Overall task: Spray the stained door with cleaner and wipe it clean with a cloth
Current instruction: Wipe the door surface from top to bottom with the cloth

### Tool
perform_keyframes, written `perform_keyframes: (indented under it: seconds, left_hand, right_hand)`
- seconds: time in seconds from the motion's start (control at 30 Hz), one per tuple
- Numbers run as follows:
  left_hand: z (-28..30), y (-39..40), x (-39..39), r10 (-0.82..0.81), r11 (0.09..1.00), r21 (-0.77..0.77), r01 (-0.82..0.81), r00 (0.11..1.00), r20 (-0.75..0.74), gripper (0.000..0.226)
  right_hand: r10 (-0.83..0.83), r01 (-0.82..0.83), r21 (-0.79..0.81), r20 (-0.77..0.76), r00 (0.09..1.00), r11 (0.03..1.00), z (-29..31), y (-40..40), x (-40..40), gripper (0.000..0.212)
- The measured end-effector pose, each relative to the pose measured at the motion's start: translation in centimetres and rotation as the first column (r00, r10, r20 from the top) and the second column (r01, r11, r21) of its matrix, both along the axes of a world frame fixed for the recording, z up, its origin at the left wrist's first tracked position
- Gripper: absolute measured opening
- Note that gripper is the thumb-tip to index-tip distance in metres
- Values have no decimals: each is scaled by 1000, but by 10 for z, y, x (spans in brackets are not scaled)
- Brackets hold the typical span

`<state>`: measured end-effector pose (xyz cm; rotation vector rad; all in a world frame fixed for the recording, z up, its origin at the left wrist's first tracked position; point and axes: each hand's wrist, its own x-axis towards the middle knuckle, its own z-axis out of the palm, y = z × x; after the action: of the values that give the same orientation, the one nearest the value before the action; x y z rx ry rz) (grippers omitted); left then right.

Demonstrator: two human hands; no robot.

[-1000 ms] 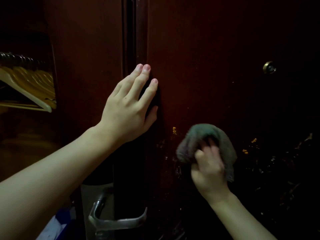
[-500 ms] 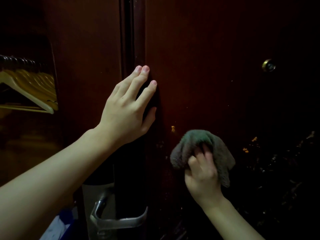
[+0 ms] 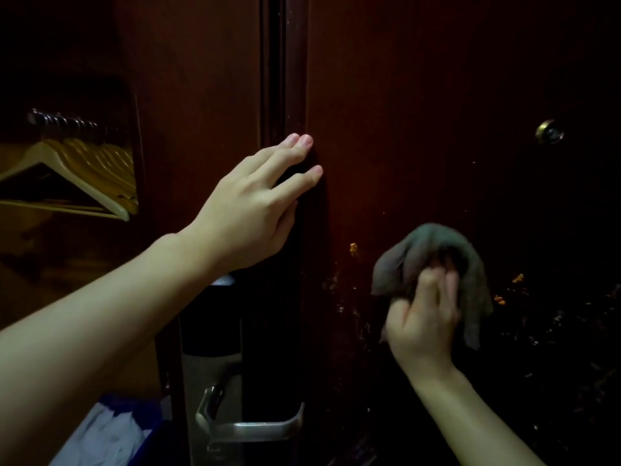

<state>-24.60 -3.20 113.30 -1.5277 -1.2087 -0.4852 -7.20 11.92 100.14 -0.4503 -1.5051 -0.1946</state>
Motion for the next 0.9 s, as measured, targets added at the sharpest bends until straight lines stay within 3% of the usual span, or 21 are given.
perform_keyframes:
  seconds: [0.1,0.2,0.3,0.4,0.6,0.73,0.9]
  left_hand:
    - [5,-3,-1,-35,999,-28,36,999,12,45]
    - [10,-6,-3,-47,997,-56,48,999,14,48]
    - [14,-9,-4,-50,996,-73,51,999,13,50]
    - [15,-10,-5,-47,995,-91,49,999,23,51]
    - [8,-7,-3,-43,997,-59,45,998,48,46]
    - [3,-1,4,8,1000,29,-8,1000,-1,37]
    - [-13,13,9,111,986,124,-112,994,17,42]
  right_hand:
    - [-11,7,-57,-70,997,998,47,-6,-9,43]
    - [-19,9,116,83,996,993,53,-19,-26,33]
    - [48,-131,270,292,955,954,6,-15,-31,25]
    - [160,-244,244,317,935,939,-26,0,-11,18]
    - [24,-34,95,107,994,995,-1,-21,-11,29]
    - [127,-182,152,312,942,972,26,-60,-56,46]
    - [174,-225,96,376,910,970,3,-36,-44,41]
